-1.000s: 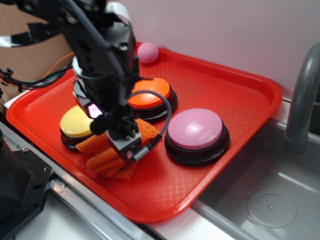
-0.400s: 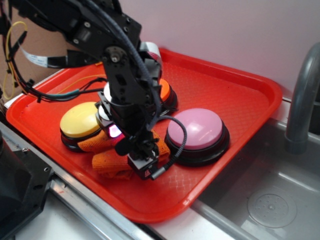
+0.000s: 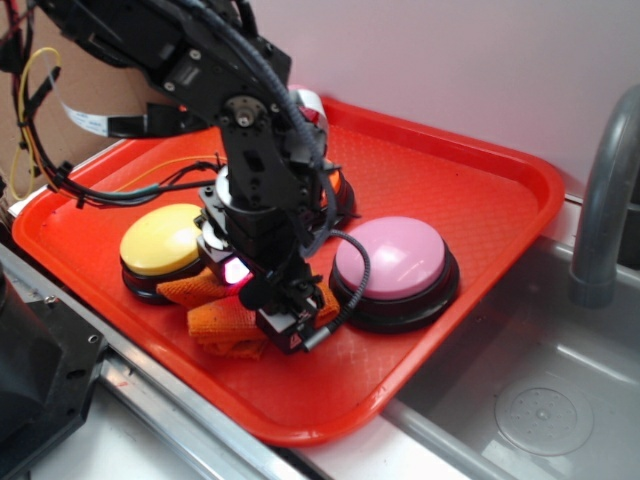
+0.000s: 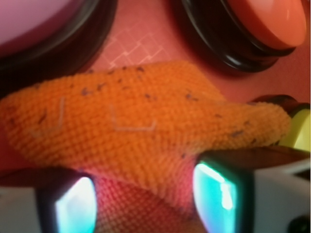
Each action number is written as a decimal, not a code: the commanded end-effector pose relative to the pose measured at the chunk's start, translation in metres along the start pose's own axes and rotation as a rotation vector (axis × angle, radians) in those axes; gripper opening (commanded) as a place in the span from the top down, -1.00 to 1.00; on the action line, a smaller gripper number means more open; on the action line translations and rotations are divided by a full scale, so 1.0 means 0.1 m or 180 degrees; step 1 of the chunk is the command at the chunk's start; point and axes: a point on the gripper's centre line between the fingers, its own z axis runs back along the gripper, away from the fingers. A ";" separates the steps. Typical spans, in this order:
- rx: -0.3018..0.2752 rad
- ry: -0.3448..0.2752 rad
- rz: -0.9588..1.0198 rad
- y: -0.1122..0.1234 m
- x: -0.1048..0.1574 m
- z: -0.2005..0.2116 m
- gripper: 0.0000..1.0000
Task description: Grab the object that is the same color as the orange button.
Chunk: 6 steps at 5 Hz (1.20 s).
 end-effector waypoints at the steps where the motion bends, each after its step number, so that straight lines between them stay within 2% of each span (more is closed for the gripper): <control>1: -0.0042 -0.0062 0.0155 0.08 0.08 0.02 1.00; 2: -0.0032 -0.0062 0.0195 0.10 0.10 0.03 1.00; 3: -0.0110 0.0019 0.0217 0.13 0.11 0.09 1.00; 4: -0.0240 0.0074 0.0419 0.24 0.14 0.31 1.00; 6: -0.0658 -0.0197 0.0814 0.76 0.20 0.93 1.00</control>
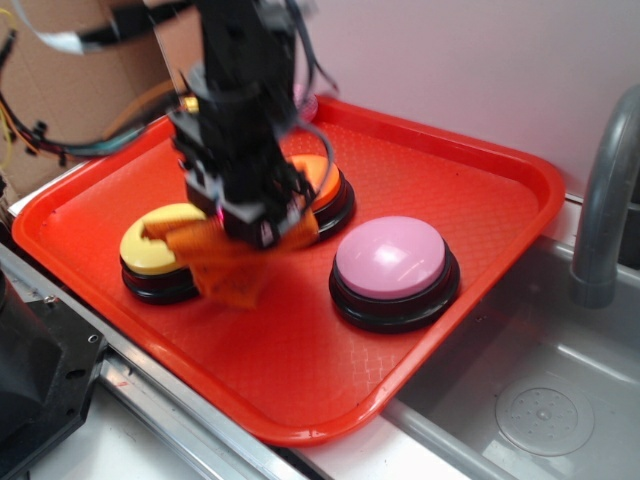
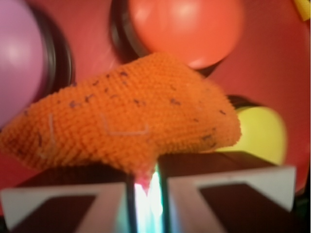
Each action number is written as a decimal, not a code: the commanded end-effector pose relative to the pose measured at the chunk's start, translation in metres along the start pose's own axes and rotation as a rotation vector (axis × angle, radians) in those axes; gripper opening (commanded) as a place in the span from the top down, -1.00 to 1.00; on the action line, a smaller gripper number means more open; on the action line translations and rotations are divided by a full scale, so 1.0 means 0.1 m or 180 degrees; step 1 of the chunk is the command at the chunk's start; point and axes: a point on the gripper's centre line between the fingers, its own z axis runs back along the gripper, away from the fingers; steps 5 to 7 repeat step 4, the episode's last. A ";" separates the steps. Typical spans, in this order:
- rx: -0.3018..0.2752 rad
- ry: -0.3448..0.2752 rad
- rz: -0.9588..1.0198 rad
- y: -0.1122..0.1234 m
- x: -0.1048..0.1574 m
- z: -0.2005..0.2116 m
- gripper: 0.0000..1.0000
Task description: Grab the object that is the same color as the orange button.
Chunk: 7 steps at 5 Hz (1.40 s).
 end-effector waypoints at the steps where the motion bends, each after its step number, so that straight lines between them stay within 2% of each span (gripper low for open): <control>1: -0.0500 -0.0277 0.0308 0.47 0.19 0.70 1.00; 2: -0.0675 -0.0258 0.0236 0.68 0.24 0.82 1.00; 3: -0.0632 -0.0231 0.0321 0.80 0.23 0.85 1.00; 4: -0.0427 -0.0179 0.0386 0.80 0.21 0.87 1.00; 7: -0.0427 -0.0179 0.0386 0.80 0.21 0.87 1.00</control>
